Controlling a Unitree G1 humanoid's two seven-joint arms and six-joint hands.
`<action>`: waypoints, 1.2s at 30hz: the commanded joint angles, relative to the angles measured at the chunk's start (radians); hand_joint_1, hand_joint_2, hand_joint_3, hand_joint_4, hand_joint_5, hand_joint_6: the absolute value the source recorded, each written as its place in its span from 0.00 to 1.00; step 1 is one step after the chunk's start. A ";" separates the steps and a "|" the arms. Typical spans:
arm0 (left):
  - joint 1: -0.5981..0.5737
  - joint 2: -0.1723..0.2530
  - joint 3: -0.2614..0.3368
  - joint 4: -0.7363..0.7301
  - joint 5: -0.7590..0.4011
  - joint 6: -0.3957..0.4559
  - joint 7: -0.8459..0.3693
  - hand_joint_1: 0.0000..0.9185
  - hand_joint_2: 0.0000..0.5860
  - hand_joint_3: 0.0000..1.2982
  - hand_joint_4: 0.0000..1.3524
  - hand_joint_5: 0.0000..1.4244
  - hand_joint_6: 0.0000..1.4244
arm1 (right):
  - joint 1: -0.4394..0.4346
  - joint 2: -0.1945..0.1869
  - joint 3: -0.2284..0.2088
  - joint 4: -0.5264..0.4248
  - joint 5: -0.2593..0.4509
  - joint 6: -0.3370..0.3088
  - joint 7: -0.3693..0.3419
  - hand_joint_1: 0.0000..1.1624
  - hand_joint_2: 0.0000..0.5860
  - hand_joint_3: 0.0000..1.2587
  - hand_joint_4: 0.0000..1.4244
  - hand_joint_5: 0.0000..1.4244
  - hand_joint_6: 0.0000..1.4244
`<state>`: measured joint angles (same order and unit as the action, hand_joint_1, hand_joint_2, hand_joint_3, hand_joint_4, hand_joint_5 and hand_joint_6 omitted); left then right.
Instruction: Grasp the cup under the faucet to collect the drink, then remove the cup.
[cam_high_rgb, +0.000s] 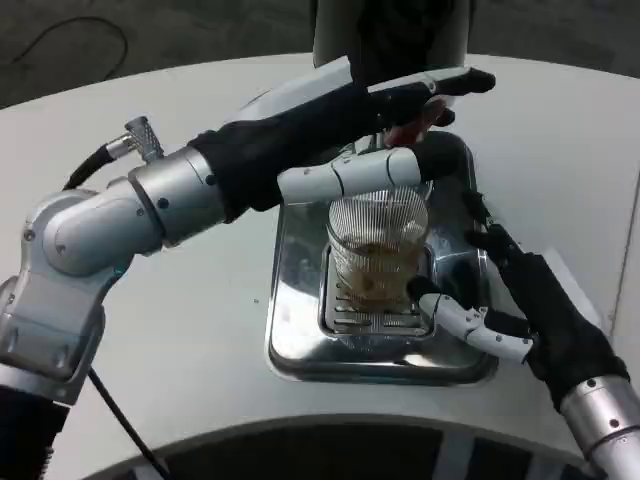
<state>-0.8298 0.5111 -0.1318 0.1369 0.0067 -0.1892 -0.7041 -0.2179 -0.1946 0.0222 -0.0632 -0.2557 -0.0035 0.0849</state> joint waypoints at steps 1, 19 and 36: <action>0.025 0.028 -0.005 0.014 0.018 0.014 -0.027 0.00 0.24 0.09 0.02 0.08 0.04 | -0.024 0.000 -0.004 0.040 0.021 -0.032 -0.013 0.57 0.42 0.03 0.01 0.06 0.00; 0.017 0.038 -0.009 0.023 0.019 0.009 -0.029 0.00 0.24 0.09 0.02 0.08 0.04 | -0.083 -0.010 0.001 0.140 0.081 -0.103 0.015 0.57 0.41 0.04 0.01 0.06 0.00; 0.002 0.031 -0.018 0.054 0.024 -0.005 -0.032 0.00 0.24 0.09 0.02 0.08 0.04 | -0.071 -0.042 0.000 0.175 0.118 -0.159 0.054 0.55 0.41 0.04 0.01 0.08 0.01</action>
<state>-0.8460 0.5299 -0.1325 0.1617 0.0037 -0.2141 -0.7125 -0.3026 -0.2294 0.0196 0.1071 -0.1443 -0.1410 0.1262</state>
